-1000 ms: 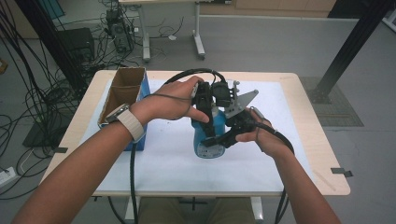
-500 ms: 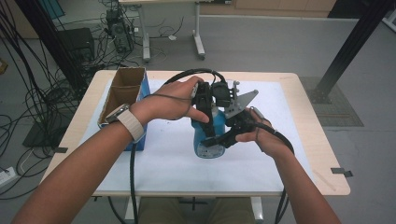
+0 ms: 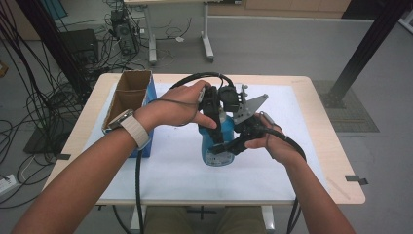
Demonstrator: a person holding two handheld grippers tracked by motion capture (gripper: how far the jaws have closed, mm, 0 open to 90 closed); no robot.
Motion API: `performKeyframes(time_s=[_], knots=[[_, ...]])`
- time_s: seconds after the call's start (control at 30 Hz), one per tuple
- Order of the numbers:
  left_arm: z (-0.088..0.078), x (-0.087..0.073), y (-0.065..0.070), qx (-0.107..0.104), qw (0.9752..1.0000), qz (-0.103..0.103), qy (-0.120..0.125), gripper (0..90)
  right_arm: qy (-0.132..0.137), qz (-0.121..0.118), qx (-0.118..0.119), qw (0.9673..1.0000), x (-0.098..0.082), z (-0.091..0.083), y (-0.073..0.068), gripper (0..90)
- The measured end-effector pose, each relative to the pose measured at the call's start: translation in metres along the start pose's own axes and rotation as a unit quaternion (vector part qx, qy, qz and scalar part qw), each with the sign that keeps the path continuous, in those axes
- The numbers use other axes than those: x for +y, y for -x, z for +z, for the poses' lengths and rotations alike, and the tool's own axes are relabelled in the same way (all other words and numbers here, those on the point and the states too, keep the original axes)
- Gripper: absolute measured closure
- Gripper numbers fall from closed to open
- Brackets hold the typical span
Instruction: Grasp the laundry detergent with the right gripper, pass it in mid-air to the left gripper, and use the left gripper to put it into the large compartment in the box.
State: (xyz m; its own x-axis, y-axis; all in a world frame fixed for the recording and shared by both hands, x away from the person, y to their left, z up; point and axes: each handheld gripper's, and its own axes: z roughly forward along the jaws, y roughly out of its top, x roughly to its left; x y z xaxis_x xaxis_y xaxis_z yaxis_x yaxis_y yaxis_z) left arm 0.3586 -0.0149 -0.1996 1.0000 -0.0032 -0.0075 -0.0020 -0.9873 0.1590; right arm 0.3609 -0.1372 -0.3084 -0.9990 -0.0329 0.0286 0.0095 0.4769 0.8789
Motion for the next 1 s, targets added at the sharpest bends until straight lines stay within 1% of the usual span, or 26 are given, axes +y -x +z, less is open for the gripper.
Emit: performKeyframes(time_s=[1.0], knots=[[-0.0005, -0.0010, -0.0001, 0.001, 1.0000, -0.003, 0.001, 37.4, -0.002, -0.002, 0.000, 1.0000, 0.0007, -0.0001, 0.0005, 43.0]])
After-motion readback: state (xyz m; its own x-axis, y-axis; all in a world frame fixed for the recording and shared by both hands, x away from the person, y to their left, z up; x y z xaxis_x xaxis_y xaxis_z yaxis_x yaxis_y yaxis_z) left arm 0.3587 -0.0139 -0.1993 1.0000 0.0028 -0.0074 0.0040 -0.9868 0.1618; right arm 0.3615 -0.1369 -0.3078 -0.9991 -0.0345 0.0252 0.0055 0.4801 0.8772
